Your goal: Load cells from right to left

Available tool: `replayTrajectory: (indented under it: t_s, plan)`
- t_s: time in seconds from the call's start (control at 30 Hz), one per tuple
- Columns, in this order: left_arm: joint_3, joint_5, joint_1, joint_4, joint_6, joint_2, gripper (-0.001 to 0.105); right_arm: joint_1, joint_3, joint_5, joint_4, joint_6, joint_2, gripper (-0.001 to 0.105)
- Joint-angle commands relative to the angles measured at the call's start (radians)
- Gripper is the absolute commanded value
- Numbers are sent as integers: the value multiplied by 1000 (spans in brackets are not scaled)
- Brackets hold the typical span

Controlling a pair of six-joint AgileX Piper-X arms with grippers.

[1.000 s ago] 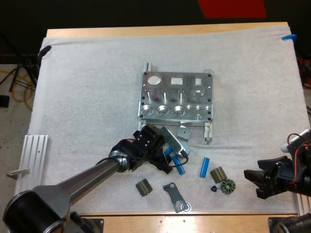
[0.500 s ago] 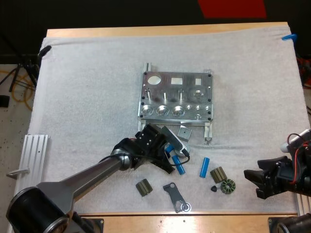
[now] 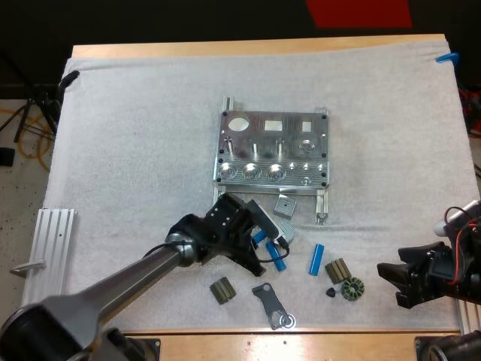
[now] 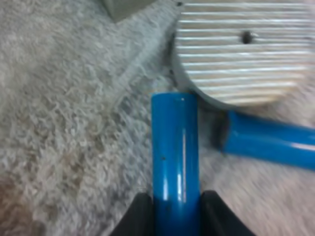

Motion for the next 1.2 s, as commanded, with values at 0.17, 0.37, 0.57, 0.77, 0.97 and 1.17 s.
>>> replayTrajectory:
  t_s: [0.17,0.37,0.57,0.77,0.97,1.17]
  plan:
    - [-3,14,-4,108,100,-179,0,2,-9,-60,-7,-4,0,52]
    - [-3,85,-4,199,153,-380,0,2,-9,-133,-21,38,0,52]
    - [-3,201,-4,204,152,-583,0,2,-9,-230,-115,159,3,52]
    - [-3,286,-4,225,152,-702,0,2,-9,-411,-221,286,70,52]
    - [-3,315,-16,256,152,-727,0,16,-9,-450,-311,341,147,52]
    - [-3,307,-128,249,152,-727,0,138,-9,-457,-368,419,227,52]
